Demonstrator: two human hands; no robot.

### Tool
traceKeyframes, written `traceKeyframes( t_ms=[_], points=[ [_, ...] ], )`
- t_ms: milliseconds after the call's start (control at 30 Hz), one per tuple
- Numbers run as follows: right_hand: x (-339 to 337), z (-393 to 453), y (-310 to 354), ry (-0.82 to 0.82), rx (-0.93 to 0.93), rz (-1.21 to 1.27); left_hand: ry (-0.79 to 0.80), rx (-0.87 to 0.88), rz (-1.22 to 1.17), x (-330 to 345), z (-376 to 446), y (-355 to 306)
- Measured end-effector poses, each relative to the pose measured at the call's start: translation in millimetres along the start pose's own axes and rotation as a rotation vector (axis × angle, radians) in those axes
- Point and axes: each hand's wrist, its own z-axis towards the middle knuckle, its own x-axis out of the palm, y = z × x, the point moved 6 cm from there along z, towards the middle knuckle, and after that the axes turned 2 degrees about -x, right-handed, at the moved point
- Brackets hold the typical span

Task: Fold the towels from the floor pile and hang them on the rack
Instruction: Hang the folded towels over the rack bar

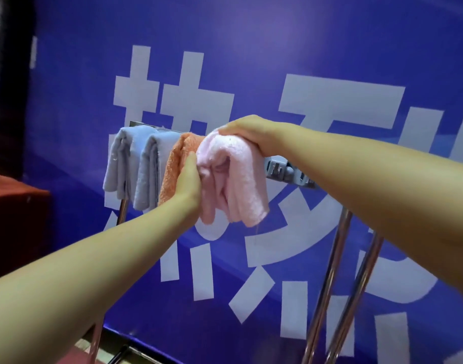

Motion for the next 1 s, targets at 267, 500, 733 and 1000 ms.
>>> traceKeyframes(
  t_ms=[267,500,733,1000],
  points=[
    [-25.0,-12.5,-18.5,0.039,0.184,-0.567,0.089,0.11,0.179,8.9,9.7,11.9],
    [-22.1,-4.3,-28.0,-0.138,0.099,-0.597,0.02,0.328,0.312,19.9,3.6,4.5],
    [-6.2,-10.7,-20.9,-0.378,-0.219,-0.869,0.007,0.443,0.51,14.4,14.2,-5.3],
    [28.9,-27.3,-43.5,-0.29,-0.064,-0.346,-0.016,0.364,0.401,8.9,7.1,4.8]
  ],
)
